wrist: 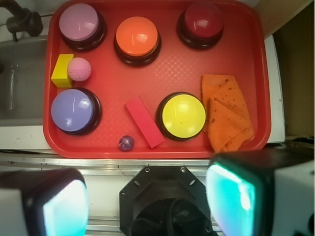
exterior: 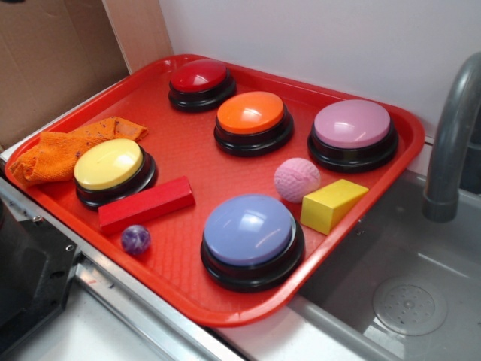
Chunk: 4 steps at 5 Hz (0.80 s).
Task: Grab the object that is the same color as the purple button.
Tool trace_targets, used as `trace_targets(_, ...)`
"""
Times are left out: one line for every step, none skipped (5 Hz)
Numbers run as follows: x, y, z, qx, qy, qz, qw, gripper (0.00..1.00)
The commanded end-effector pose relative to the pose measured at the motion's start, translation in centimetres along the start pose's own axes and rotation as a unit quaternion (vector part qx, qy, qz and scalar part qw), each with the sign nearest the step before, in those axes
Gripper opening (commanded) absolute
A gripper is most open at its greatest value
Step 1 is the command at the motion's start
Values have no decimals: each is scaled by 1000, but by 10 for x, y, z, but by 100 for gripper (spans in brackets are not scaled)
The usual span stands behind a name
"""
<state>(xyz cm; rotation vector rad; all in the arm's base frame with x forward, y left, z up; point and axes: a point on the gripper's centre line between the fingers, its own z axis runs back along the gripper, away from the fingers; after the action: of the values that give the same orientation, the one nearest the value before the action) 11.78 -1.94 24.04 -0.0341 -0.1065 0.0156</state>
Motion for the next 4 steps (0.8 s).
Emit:
trace_targets(0,0,0,0,0,0,1000,100)
trace_targets(11,-11,-40,1,-17,-43,999,100)
trace_targets(15,-20,-78,-37,-14,-64,997,100)
trace_targets(12,-31,-119,-57,1,-72,996,100)
